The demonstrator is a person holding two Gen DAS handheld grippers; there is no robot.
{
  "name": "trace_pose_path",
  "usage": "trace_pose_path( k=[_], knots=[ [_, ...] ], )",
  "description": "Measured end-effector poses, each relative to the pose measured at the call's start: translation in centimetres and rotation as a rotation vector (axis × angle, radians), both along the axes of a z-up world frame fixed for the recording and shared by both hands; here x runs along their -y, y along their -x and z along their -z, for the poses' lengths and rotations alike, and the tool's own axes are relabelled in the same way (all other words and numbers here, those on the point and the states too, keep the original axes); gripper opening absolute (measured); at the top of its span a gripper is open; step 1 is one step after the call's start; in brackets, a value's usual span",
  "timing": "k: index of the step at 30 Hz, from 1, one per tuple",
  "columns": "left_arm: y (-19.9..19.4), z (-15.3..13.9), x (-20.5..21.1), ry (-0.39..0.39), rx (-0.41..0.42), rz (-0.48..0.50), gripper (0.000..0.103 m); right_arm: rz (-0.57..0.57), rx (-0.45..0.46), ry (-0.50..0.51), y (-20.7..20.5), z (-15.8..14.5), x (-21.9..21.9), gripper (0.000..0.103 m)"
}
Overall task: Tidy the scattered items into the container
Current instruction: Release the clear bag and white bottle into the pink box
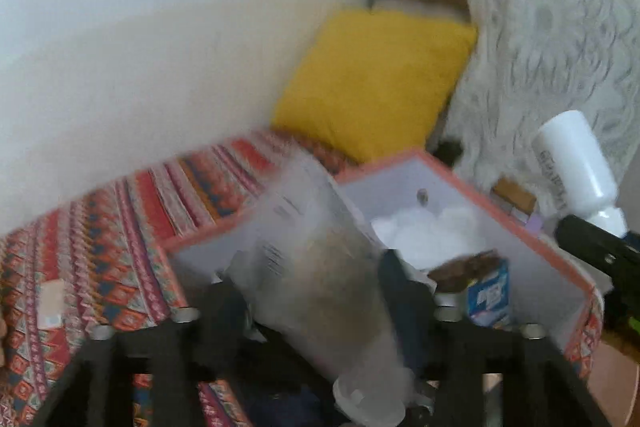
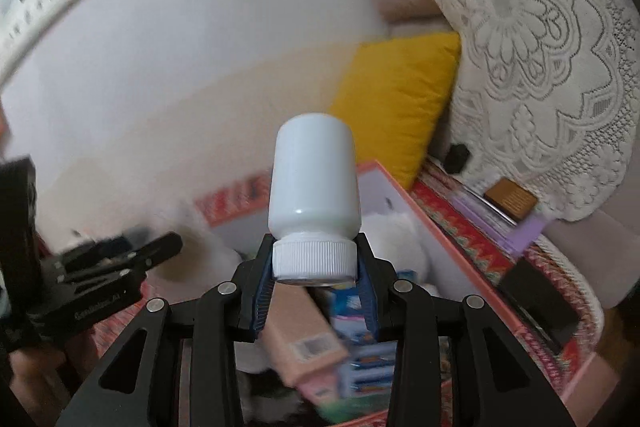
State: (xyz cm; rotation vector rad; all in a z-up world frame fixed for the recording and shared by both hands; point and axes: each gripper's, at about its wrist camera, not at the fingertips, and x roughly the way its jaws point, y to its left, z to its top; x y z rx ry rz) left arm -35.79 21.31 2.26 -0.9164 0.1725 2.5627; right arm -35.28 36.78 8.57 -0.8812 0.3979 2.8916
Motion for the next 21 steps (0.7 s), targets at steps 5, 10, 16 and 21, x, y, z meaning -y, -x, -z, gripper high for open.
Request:
trace_pose_path(
  k=[5,10,16,21],
  knots=[
    [-0.9,1.0,0.0,0.066,-0.064,-0.065,0.083,0.033,-0.014,-0.033,-0.1,0.0,-0.6,0.085],
    [-3.1,0.7,1.6,0.113,-0.141,-0.147,0.087,0.029,-0.020,-0.024,-0.2,-0.2,-0.1,0.085],
    [-6.1,-1.2,4.5,0.080,-0.188,-0.198,0.088,-0.021,-0.048,-0.050,-0.9,-1.6,3.2,0.085],
    [-9.0,-2.6,7.9,0.094,-0.235,-0.238,0.091,-0.082,-0.085,-0.097,-1.8,-2.9,7.7,0.085]
  ],
)
